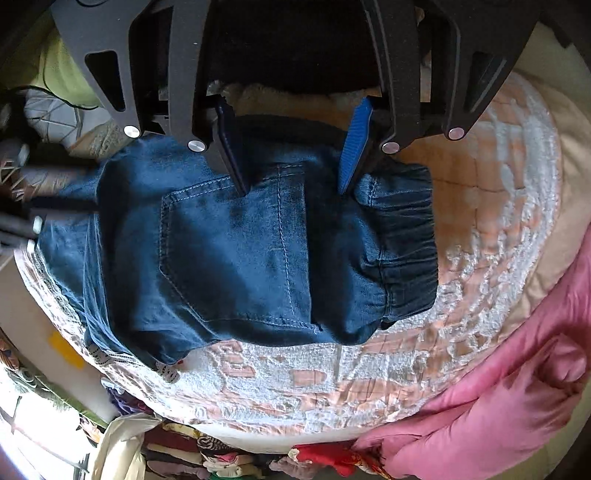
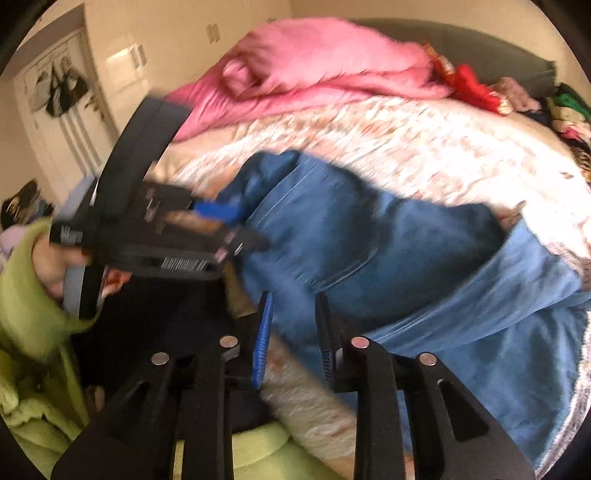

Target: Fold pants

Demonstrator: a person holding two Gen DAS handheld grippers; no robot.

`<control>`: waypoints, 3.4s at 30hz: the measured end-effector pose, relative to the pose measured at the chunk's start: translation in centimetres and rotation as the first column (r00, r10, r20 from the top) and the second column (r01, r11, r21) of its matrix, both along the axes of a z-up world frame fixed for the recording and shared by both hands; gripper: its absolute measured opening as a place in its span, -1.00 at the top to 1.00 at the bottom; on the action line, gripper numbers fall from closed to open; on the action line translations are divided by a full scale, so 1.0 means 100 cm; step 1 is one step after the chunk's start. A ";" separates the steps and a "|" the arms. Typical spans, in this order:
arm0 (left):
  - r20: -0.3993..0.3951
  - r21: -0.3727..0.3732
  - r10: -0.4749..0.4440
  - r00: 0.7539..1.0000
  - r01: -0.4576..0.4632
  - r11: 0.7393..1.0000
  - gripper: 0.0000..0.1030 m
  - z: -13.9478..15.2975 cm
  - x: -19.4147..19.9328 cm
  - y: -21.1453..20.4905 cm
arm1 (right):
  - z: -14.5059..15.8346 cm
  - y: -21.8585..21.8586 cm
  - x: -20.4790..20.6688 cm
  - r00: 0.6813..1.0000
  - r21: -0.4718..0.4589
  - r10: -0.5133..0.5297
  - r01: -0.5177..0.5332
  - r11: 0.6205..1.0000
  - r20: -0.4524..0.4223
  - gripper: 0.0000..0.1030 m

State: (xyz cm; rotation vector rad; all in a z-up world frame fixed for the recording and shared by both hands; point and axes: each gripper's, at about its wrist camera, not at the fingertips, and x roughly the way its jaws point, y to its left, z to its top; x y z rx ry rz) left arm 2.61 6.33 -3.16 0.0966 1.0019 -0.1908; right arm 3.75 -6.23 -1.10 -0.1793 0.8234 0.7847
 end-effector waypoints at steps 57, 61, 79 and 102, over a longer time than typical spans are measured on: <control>-0.053 -0.223 -0.258 0.965 0.240 0.945 -0.14 0.011 0.040 -0.144 | -0.016 -0.115 0.241 0.847 -0.161 -0.520 0.501 0.850 -0.106 -0.78; -0.077 -0.245 -0.276 0.958 0.250 0.937 0.33 -0.001 0.043 -0.152 | -0.030 -0.113 0.253 0.833 -0.179 -0.539 0.515 0.838 -0.127 -0.48; -0.026 -0.231 -0.270 0.963 0.257 0.938 0.30 -0.017 0.031 -0.146 | 0.025 -0.187 0.185 0.824 0.091 -0.563 0.567 0.819 -0.070 0.75; 0.038 -0.009 -0.457 0.889 0.457 0.889 1.00 -0.001 -0.010 -0.172 | 0.000 -0.290 -0.026 0.681 0.077 -0.699 0.726 0.684 -0.218 0.75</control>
